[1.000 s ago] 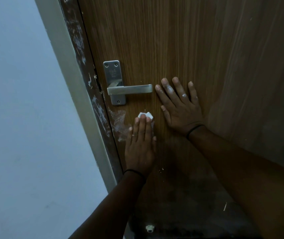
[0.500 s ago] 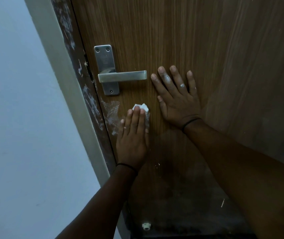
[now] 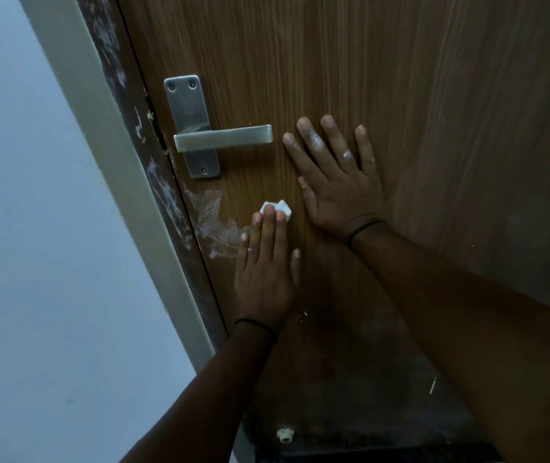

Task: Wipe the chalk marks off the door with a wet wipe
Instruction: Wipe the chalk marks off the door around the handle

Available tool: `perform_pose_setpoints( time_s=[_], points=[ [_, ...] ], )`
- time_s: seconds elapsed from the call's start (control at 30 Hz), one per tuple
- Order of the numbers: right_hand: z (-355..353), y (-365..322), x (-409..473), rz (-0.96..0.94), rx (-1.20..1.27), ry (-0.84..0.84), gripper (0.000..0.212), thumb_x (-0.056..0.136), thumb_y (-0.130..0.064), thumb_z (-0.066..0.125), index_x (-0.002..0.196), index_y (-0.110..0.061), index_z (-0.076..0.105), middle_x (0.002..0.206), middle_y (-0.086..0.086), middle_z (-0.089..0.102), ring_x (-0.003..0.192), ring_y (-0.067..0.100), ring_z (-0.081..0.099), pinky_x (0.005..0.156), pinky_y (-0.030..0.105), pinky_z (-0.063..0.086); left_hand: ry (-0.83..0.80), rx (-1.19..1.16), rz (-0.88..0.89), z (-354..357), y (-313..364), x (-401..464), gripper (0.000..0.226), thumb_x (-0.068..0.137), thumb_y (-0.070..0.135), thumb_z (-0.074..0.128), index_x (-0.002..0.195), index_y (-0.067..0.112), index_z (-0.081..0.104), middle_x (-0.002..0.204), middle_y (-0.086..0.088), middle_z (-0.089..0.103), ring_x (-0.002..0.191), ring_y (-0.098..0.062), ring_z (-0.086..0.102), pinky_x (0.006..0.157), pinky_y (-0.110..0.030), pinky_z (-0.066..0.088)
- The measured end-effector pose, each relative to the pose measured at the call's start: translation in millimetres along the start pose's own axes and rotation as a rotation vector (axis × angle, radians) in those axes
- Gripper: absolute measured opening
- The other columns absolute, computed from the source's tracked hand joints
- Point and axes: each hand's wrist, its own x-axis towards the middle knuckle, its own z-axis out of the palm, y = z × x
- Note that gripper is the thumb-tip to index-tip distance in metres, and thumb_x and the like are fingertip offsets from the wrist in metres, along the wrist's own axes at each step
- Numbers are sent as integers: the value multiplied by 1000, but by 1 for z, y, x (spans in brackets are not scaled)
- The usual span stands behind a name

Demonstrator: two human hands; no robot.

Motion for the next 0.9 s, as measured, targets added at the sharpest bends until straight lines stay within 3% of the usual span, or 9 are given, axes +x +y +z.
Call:
perform_pose_setpoints(
  time_s=[0.37, 0.6, 0.8, 0.9],
  points=[
    [-1, -1, 0, -2, -10, 27, 54, 102, -35, 37, 155, -26, 28, 161, 0, 29, 149, 24, 25, 119, 54, 19, 64, -25, -89, -7, 6, 18, 63, 102, 39, 29, 156, 13, 9, 164, -7, 7, 152, -20, 4, 123, -40, 7],
    [-2, -1, 0, -3, -8, 18, 56, 102, -35, 39, 155, -25, 27, 161, 1, 28, 149, 24, 22, 119, 55, 18, -12, 36, 9, -3, -12, -9, 60, 102, 37, 30, 155, 12, 16, 164, -8, 10, 151, -20, 7, 122, -42, 14],
    [-2, -1, 0, 5, 1, 4, 55, 102, -36, 38, 155, -25, 26, 161, 2, 29, 149, 25, 24, 118, 56, 19, 45, -6, -45, -6, 2, 15, 63, 103, 41, 29, 156, 12, 11, 164, -8, 7, 152, -20, 3, 123, -39, 7],
    [-3, -1, 0, 0, -3, 6, 55, 102, -35, 38, 154, -25, 28, 160, 2, 30, 149, 26, 25, 118, 55, 18, 14, 21, 8, -3, -12, 9, 63, 102, 36, 35, 156, 13, 12, 164, -7, 8, 152, -19, 4, 123, -39, 6]
  ],
)
